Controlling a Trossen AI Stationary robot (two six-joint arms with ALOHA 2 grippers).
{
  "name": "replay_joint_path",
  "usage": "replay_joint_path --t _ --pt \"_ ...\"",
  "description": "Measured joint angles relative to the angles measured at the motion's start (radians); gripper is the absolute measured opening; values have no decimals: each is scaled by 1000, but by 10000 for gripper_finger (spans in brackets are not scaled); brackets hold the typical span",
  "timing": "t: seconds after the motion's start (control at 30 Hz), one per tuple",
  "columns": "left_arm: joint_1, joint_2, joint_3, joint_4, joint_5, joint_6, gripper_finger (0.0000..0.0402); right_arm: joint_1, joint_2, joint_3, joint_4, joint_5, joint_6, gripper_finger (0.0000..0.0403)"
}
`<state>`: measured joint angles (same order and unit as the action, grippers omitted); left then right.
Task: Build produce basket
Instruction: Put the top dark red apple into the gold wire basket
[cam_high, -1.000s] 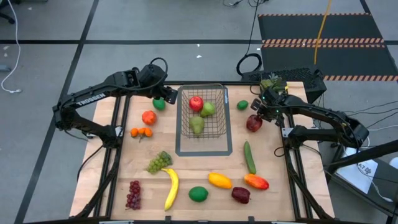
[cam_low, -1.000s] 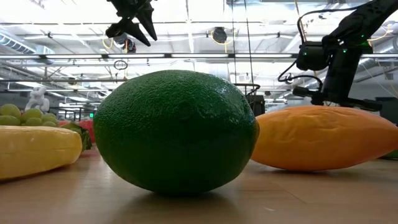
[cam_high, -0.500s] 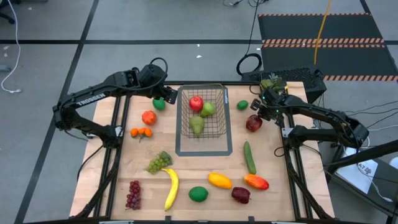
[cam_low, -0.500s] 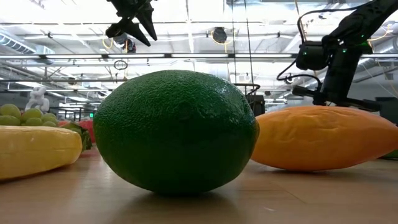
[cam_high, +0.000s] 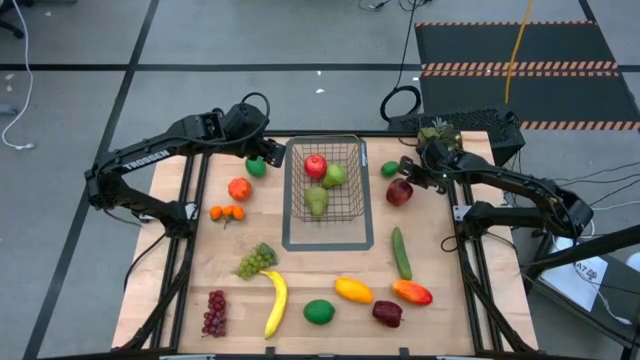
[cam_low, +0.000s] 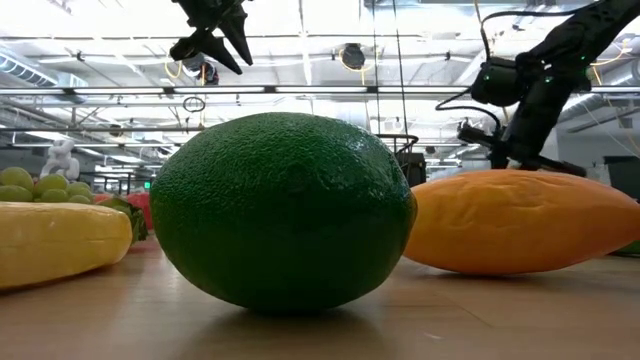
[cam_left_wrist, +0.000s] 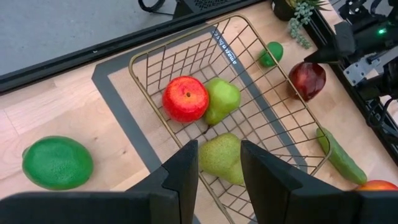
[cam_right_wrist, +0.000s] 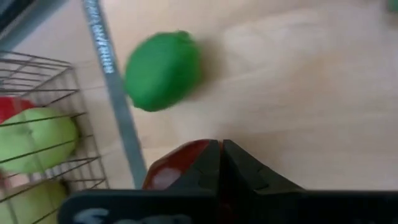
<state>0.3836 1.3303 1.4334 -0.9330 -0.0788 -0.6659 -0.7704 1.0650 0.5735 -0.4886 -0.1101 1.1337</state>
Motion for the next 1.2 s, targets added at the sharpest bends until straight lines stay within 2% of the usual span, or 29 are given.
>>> replay_joint_path --t 0.43,0.87,1.03,1.2 --pt "0 0 0 -7 -4 10 120 17 -72 0 243 -52 -341 1" --pt "0 0 1 -7 -15 10 120 127 -195 30 505 -152 -443 0" --pt "0 0 1 -7 -28 18 120 190 -211 104 559 -162 -580 0" --pt "0 0 1 -6 -28 34 120 254 -212 184 664 -182 -791 0"
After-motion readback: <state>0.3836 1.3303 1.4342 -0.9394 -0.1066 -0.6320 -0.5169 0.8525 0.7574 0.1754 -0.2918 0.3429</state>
